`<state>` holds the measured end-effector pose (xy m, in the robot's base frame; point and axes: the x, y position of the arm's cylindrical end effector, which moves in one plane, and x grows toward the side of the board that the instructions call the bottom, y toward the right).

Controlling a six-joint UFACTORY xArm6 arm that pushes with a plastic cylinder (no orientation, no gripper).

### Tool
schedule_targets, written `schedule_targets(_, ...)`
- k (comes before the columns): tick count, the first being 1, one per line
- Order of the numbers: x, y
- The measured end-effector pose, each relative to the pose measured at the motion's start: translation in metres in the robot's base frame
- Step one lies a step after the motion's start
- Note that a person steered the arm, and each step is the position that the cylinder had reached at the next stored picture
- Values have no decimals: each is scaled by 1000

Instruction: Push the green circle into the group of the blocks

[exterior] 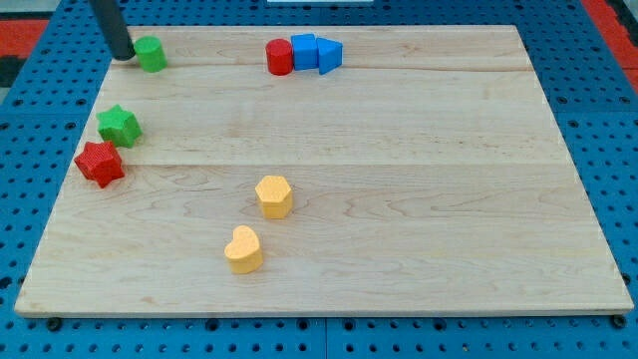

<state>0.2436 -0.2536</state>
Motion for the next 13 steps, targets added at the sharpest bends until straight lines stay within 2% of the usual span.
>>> schedule_targets(1,-14,54)
schedule_targets(2,-11,84)
schedule_targets(3,2,70)
schedule_targets(4,4,79)
schedule_targets(6,4,131)
schedule_targets(11,1,131)
schedule_targets(13,38,139)
